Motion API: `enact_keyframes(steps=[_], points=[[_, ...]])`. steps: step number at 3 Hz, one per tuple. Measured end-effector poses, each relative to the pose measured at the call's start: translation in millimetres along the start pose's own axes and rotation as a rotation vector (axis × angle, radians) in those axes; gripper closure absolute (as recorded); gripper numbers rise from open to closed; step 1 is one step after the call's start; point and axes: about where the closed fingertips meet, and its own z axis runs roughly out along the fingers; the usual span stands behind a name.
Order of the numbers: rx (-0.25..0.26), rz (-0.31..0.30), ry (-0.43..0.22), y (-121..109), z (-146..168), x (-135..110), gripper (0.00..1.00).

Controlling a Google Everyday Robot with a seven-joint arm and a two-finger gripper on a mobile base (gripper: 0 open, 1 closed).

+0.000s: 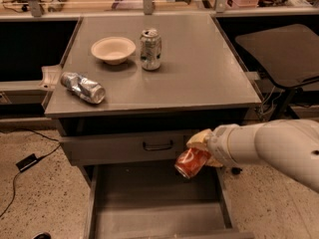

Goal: Pick coke can from middle drawer and place on counter

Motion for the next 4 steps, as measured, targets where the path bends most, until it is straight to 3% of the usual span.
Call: enact_keyframes(steps=[1,2,3,4], points=[[0.065,-0.011,0.086,-26,-50,12,1.00],[0.068,-0.006,0.087,-32,-55,20,1.00],[0.118,0.069,0.122,-47,-79,49,1.00],[0.185,0.218,0.183,-71,-99,110,1.00]])
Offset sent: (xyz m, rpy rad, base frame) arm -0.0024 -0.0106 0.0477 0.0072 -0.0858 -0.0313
